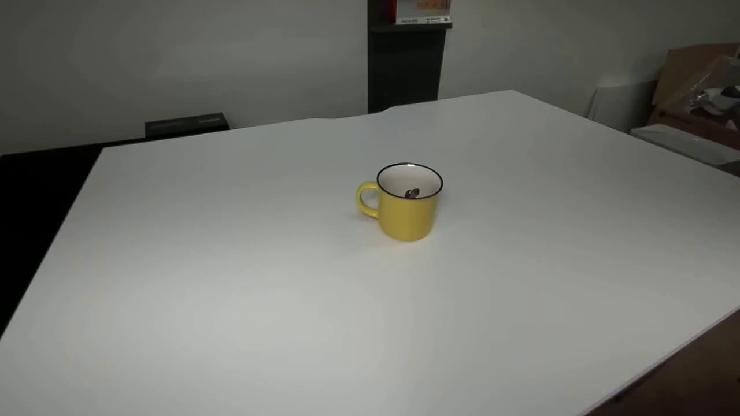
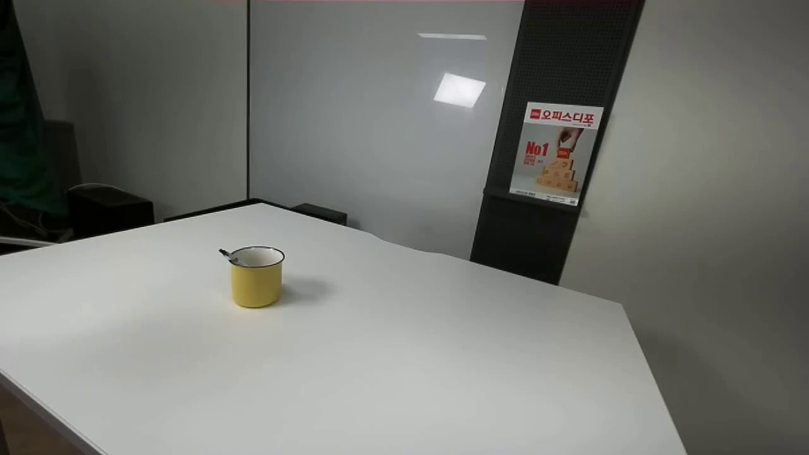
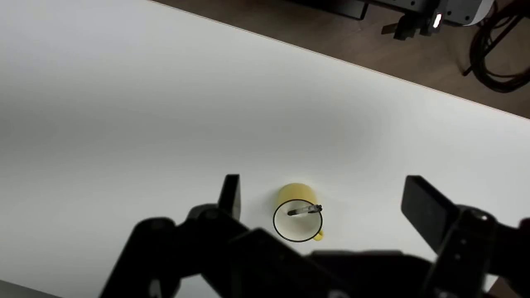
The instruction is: Move the pen from the cup to the table, to the cup, then to the table
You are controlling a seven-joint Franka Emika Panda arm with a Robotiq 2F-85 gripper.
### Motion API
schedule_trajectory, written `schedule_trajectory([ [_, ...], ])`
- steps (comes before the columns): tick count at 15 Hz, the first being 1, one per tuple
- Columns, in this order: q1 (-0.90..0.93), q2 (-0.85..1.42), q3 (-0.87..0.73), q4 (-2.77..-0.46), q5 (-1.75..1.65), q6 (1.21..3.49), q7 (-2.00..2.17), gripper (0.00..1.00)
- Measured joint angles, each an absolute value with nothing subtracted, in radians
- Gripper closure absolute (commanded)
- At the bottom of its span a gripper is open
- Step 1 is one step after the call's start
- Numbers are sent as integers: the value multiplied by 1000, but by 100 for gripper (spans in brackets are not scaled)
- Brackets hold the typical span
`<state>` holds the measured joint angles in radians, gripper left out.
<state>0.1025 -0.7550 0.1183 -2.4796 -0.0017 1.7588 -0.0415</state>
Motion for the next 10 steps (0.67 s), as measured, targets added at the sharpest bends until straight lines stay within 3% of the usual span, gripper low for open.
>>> schedule_trajectory([
  [6, 102, -744, 118, -2480, -2, 1770, -41, 0],
  [10, 96, -648, 128, -2482, -32, 1899, -36, 0],
])
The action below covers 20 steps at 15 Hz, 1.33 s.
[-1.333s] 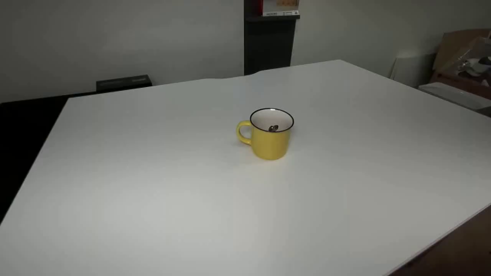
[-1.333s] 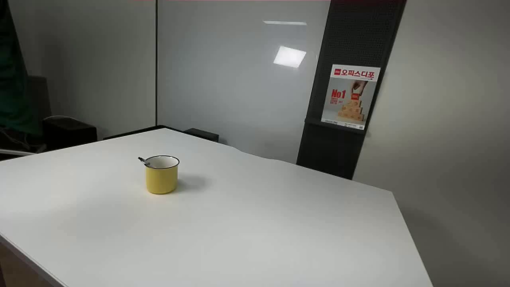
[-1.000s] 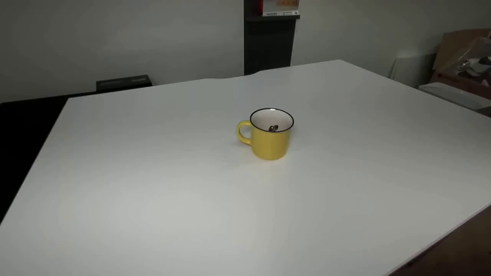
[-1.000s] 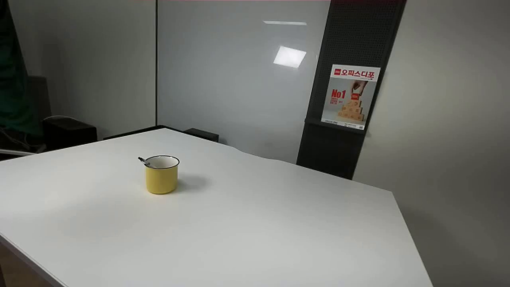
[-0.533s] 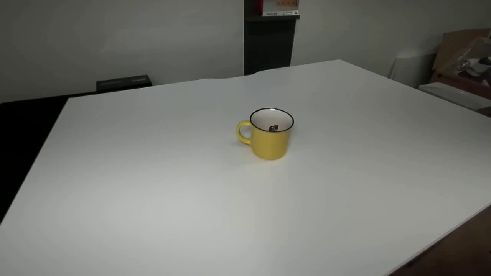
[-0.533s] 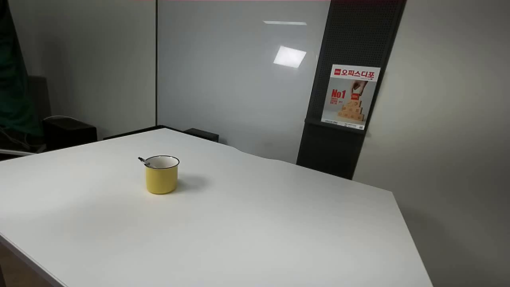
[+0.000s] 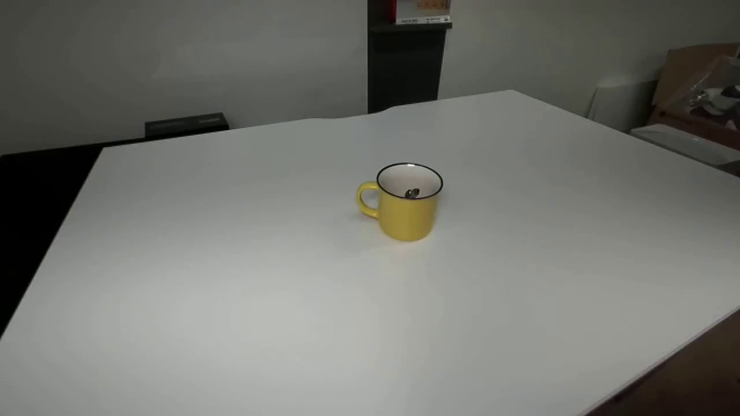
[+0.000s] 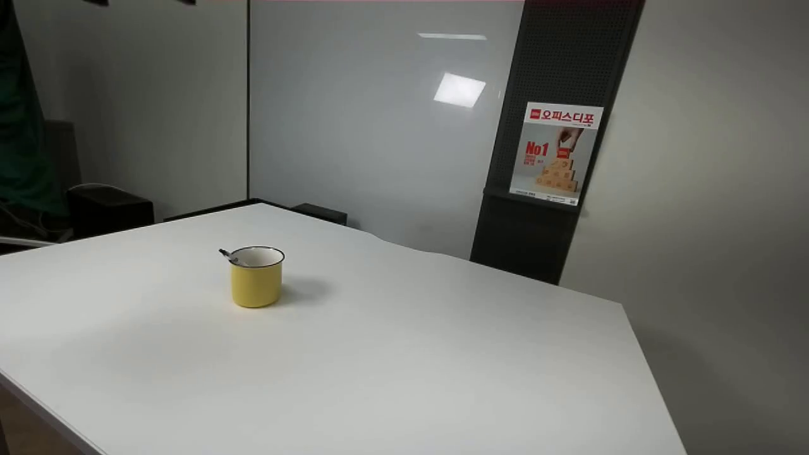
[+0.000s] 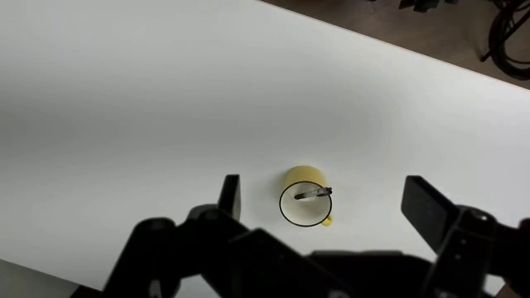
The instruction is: Move the pen from the cup to the table, to the cup, then to the table
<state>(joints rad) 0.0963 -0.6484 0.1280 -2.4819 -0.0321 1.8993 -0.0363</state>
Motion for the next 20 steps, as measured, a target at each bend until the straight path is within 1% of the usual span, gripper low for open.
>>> schedule_trajectory([
  [3, 83, -538, 156, -2482, -91, 2050, 10, 0],
  [6, 48, -412, 199, -2481, -181, 2222, 143, 0],
  [8, 25, -323, 222, -2476, -232, 2297, 243, 0],
  [14, 29, -126, 242, -2456, -317, 2369, 408, 0],
  [20, 38, -129, 229, -2456, -323, 2370, 423, 0],
])
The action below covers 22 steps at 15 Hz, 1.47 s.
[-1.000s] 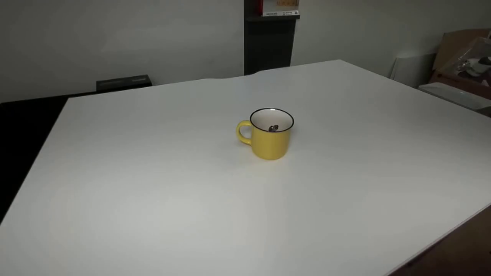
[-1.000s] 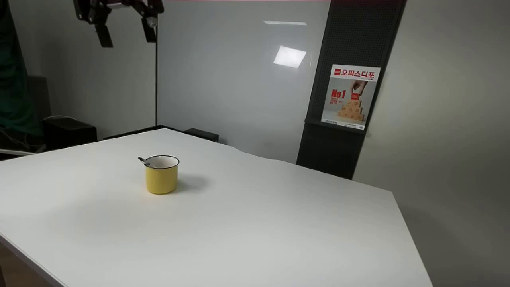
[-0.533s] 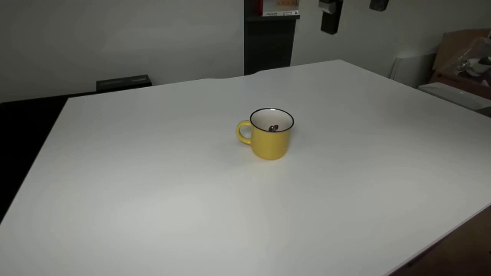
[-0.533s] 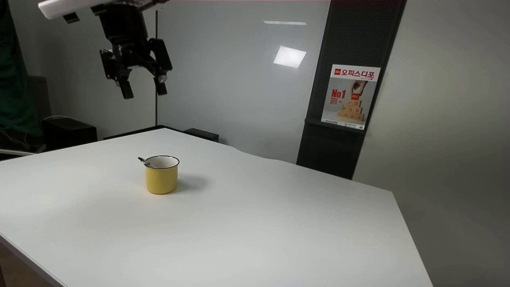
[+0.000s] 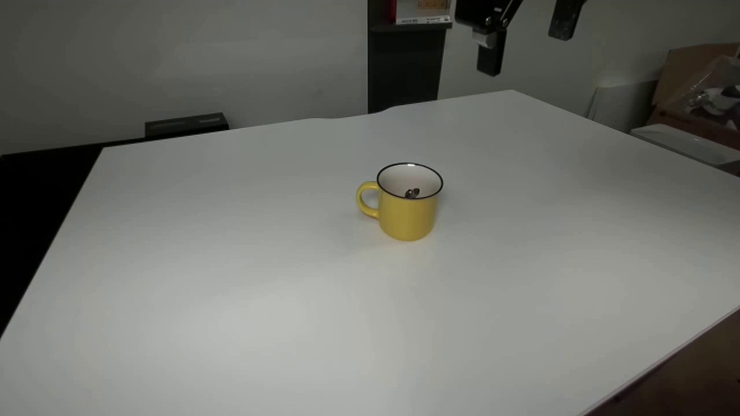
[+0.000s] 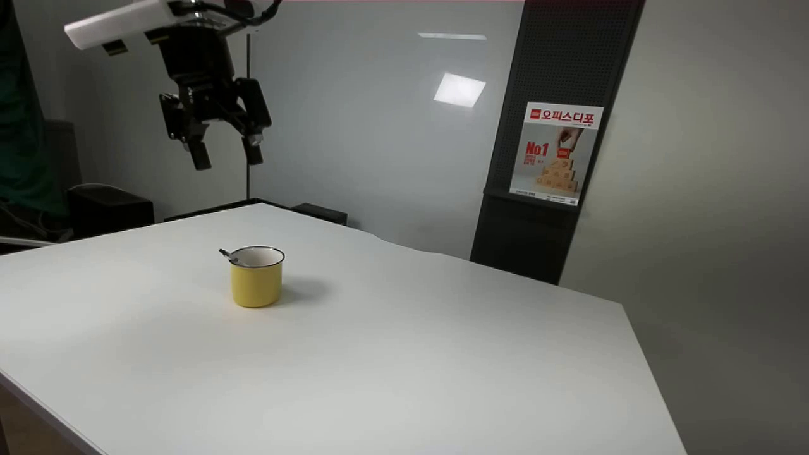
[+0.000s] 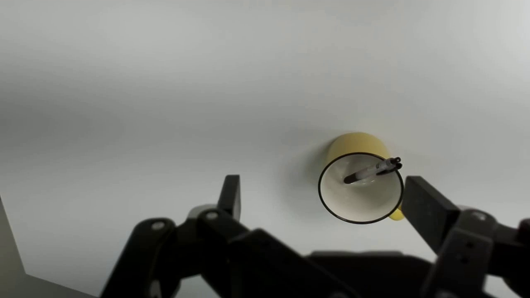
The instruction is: Move the pen from the cup to the table, to the cup, then to the table
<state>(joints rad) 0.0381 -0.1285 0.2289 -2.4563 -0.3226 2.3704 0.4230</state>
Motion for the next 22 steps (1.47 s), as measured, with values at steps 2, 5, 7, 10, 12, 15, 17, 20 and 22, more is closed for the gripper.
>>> schedule_trajectory([
  [2, 38, -113, 228, -2456, -342, 2380, 494, 0],
  [5, 45, -44, 228, -2447, -349, 2438, 606, 0],
  [7, 59, 22, 225, -2429, -354, 2479, 674, 0],
  [10, 103, 128, 201, -2382, -356, 2522, 745, 0],
  [12, 137, 195, 171, -2344, -357, 2548, 769, 0],
  [15, 184, 288, 120, -2281, -353, 2578, 777, 0],
  [17, 210, 340, 91, -2238, -347, 2586, 777, 0],
  [20, 240, 401, 66, -2186, -315, 2589, 772, 0],
  [22, 254, 426, 59, -2166, -283, 2589, 763, 0],
])
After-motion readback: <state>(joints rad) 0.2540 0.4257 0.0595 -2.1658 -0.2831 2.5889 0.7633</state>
